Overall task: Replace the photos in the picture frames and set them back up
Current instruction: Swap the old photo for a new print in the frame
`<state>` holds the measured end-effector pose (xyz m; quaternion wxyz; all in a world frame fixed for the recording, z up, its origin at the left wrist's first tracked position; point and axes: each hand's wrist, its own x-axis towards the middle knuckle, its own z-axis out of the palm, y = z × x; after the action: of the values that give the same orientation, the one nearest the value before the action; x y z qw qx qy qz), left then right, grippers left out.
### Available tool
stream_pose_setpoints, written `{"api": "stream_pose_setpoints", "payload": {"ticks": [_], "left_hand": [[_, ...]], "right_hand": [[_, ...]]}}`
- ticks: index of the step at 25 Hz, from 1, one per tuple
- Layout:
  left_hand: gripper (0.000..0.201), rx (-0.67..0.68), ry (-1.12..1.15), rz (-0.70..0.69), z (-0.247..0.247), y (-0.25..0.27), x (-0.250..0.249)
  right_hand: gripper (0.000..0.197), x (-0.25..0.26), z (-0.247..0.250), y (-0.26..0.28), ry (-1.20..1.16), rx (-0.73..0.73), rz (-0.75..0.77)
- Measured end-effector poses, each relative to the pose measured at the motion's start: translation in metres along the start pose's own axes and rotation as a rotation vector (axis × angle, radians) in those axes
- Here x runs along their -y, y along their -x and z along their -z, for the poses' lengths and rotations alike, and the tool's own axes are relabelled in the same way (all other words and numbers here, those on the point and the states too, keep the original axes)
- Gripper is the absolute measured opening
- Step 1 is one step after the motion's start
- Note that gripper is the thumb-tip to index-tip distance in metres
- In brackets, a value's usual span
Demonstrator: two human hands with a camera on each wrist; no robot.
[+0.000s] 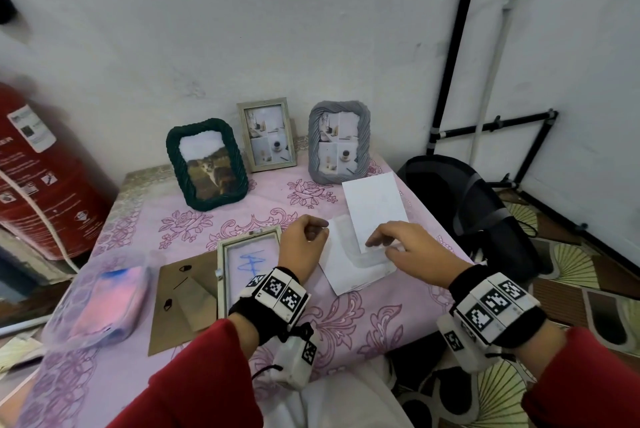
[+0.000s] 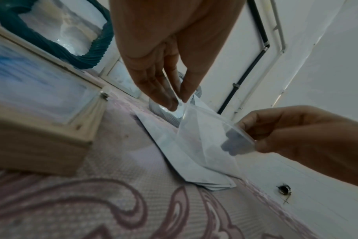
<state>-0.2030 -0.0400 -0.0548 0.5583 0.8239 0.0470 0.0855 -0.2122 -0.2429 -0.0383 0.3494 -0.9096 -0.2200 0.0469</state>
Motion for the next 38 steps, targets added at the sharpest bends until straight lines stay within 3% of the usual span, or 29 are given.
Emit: {"api": "stream_pose_setpoints", "payload": {"ticks": [5,10,14,19,25,34,38], "left_hand": [[0.017,0.045,0.083,-0.111,-0.016,-0.003,-0.026],[0.037,0.133,0.024,0.095,-0.037,-0.011,-0.034],[0.044,0.170,-0.116,0.101,-0.038,-0.015,-0.035],[0.049,0.162,0.078,0.126,-0.035,-0.015,-0.030],[0.023,0.027,0.255,-0.004,-0.025,-0.011,-0.025],[0.023,-0.105,0.497,-0.091,0.025,-0.022,-0.033],[0.019,-0.152,0.565,-0.094,0.055,-0.024,-0.027]], "right_hand": [[0.030,-0.011,0.017,-0.017,0.006,-0.302,-0.132],[0.047,-0.019,0.012,-0.032,0.098,-0.191,-0.298],[0.059,-0.021,0.002,-0.034,0.106,-0.173,-0.334],[0.064,-0.023,0.001,-0.033,-0.015,-0.335,-0.296],[0.050,-0.020,0.007,-0.026,-0.175,-0.395,-0.227],[0.042,0.035,0.014,-0.038,-0.144,-0.561,0.124],[0.045,0.058,-0.001,-0.051,-0.177,-0.541,0.177]]}}
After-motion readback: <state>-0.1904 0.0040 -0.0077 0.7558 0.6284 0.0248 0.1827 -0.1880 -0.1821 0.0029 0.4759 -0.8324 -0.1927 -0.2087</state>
